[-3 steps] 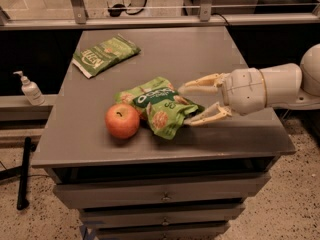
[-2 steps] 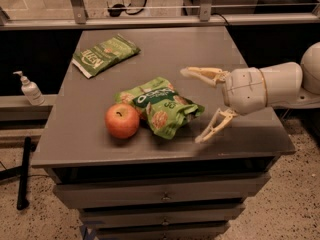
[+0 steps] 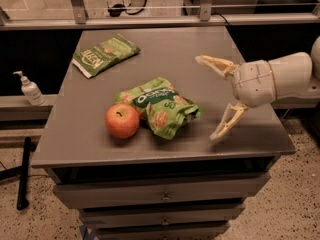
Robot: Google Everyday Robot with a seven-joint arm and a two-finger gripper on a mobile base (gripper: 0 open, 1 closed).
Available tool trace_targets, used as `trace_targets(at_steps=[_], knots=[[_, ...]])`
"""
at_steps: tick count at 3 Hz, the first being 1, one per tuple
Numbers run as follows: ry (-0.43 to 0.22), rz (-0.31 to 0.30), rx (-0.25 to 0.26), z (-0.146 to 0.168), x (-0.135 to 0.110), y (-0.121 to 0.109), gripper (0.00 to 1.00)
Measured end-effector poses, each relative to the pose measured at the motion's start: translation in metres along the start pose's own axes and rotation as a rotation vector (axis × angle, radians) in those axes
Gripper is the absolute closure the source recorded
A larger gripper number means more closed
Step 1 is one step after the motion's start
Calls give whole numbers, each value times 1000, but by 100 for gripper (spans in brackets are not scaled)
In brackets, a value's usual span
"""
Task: Move green rice chip bag near apple
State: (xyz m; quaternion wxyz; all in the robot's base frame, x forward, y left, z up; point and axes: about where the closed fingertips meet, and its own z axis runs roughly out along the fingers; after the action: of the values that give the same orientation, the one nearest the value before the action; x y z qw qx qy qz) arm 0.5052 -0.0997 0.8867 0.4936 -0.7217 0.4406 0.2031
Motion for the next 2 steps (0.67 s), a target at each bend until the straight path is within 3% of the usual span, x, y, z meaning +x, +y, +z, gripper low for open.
trace_targets(at_steps=[1,2], knots=[[209,-9,4,-48,37,-24,0],[393,22,71,-107,64,-50,0]])
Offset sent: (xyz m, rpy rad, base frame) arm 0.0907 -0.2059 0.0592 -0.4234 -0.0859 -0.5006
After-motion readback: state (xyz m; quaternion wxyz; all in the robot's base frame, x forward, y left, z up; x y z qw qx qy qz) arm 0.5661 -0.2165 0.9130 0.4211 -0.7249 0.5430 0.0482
